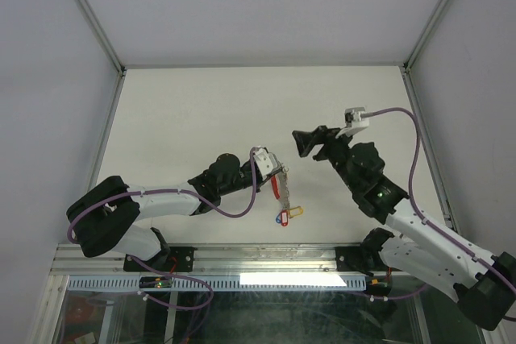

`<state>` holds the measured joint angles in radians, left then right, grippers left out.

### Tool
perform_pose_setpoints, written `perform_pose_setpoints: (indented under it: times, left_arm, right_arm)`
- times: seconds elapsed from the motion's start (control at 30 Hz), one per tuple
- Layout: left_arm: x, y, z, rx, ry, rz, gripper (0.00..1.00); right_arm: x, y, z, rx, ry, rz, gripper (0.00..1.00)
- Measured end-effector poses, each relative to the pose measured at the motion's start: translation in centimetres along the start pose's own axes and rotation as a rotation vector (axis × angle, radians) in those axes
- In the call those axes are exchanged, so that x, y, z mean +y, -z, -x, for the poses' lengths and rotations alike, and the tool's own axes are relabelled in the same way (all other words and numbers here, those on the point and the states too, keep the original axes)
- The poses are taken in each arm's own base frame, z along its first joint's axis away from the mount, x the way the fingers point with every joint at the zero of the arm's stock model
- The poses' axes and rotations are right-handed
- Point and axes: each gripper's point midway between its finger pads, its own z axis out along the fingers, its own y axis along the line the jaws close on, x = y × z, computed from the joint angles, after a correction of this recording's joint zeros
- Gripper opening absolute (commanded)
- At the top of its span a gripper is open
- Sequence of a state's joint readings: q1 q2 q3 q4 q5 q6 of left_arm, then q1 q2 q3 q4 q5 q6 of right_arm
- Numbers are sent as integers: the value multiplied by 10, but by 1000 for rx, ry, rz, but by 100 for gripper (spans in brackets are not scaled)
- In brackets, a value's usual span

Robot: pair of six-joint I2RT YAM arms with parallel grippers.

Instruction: Put the keys on the keyring

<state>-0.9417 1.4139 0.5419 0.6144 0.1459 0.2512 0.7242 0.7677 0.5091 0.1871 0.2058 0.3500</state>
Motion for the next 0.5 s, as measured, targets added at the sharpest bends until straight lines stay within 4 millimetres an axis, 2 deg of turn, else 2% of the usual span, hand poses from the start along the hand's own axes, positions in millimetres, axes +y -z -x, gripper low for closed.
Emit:
perform_pose_setpoints:
  times: [0.17, 0.27, 0.37, 0.5]
  left_arm:
    - [2, 0, -1, 5, -3, 11, 0]
    - [3, 0, -2, 7, -4, 14, 0]
    - [3, 0, -2, 8, -6, 15, 0]
    - [3, 1, -2, 10, -13, 16, 0]
  right_arm:
    - [8, -12, 70, -114, -193, -126, 84]
    - [12, -13, 99, -154, -297, -175, 85]
    - [14, -12, 112, -166, -364, -201, 85]
    - [7, -5, 110, -164, -403, -237, 85]
